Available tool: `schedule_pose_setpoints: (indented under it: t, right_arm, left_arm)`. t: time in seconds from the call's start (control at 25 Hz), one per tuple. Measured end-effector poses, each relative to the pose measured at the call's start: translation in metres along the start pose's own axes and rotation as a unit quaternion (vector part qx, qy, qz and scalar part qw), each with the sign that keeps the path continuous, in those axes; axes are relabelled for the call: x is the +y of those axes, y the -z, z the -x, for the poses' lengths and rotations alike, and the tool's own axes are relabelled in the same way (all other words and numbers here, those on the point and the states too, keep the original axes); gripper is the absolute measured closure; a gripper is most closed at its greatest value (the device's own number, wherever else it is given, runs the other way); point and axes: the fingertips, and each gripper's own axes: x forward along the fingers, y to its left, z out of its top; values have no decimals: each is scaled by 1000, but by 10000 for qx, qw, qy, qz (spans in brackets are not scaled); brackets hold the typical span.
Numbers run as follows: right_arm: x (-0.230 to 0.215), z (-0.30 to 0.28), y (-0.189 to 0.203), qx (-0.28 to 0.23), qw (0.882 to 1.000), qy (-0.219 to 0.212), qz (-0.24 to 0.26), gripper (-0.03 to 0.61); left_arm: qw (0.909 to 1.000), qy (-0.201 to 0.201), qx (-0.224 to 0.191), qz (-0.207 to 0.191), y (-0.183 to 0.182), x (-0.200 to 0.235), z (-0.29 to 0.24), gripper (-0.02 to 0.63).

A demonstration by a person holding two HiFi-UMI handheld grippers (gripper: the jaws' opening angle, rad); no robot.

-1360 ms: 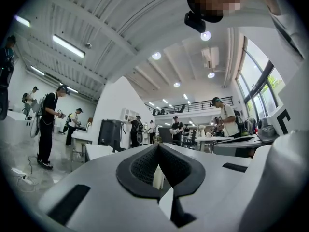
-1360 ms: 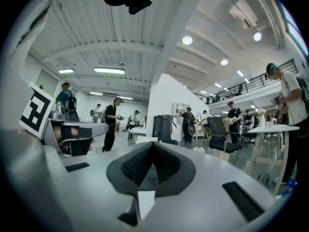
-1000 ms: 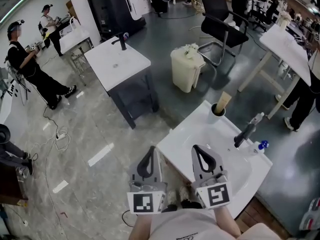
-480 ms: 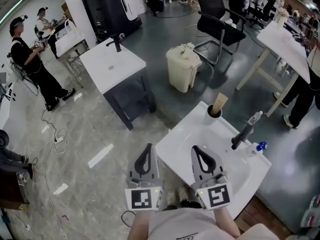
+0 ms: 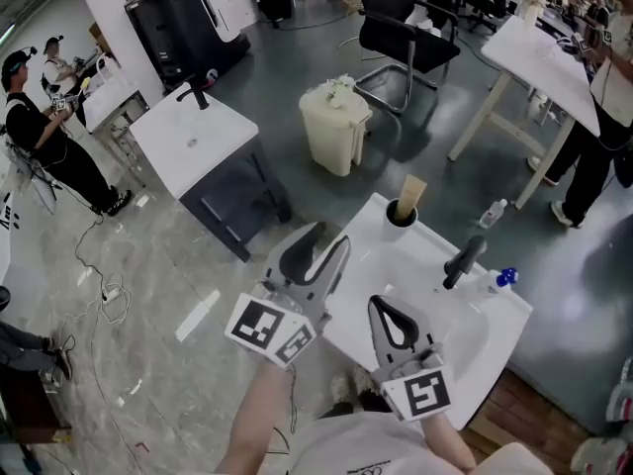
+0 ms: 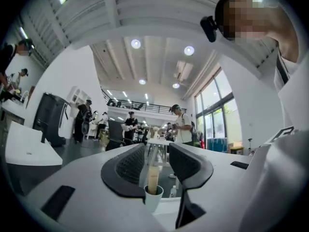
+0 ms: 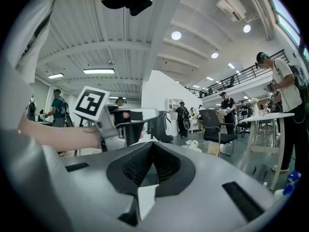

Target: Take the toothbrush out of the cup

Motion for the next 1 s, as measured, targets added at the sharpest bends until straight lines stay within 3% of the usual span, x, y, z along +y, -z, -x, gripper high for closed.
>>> schedule_pose_setpoints:
  t: [0.4, 0.56, 0.88, 1.0]
  right_arm:
    - [-26, 7, 13, 106, 9998, 116, -112, 568]
    - [-40, 8, 30, 233, 9994, 128, -206, 568]
    - [-63, 1, 52, 408, 9980, 164, -445, 567]
    - [-71, -4, 55, 405, 9976, 214, -520, 568]
  left_arm:
    - [9934, 494, 1012, -221, 78, 3, -132, 382]
    - [9829, 869, 1618, -109, 120, 2, -170, 322]
    - [9553, 1241, 2676, -179, 182, 8, -216, 321]
    - [9505, 1322, 2808, -149, 191, 13, -225, 321]
